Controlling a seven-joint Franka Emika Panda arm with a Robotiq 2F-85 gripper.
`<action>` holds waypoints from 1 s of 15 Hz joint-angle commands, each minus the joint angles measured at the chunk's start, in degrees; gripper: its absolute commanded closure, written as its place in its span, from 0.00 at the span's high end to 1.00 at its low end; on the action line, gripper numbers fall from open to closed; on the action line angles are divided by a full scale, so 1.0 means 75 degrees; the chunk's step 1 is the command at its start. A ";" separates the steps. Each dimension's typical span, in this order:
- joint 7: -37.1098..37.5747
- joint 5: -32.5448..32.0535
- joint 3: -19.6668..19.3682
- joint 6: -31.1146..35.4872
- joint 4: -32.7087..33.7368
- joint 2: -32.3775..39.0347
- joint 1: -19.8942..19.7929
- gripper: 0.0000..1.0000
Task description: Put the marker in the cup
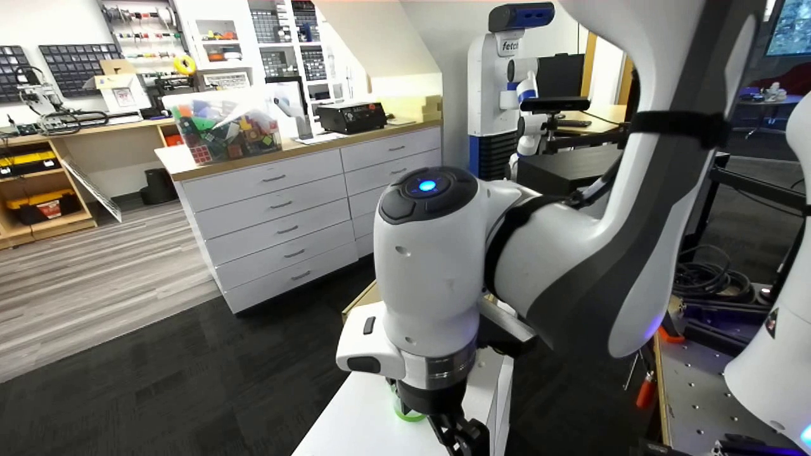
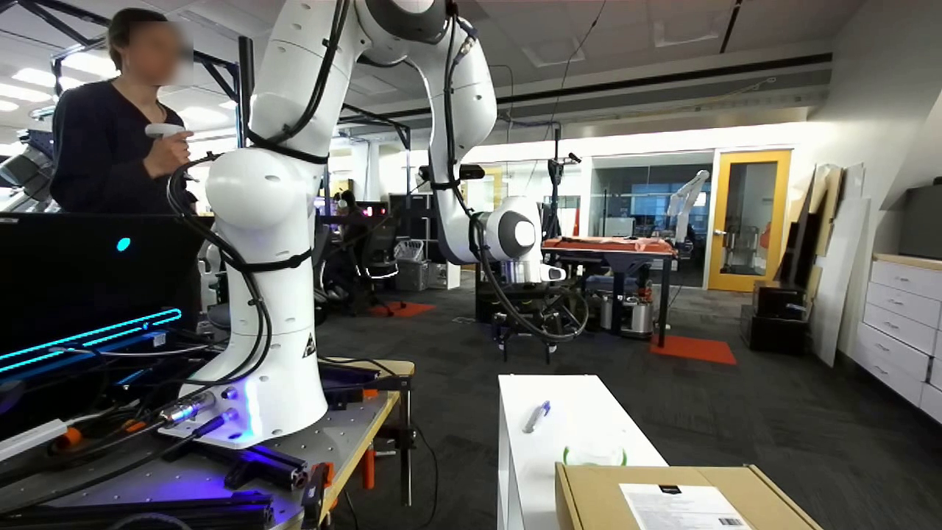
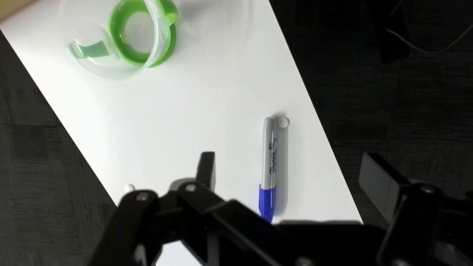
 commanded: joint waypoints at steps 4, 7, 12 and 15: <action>0.0954 -0.0539 -0.0522 0.0810 0.0573 0.1093 0.0500 1.00; 0.1160 -0.0491 -0.0706 0.1232 0.0851 0.1640 0.0731 1.00; 0.1230 -0.0428 -0.1021 0.1718 0.1333 0.2422 0.1135 1.00; 0.1171 -0.0398 -0.1193 0.1791 0.1667 0.2818 0.1379 1.00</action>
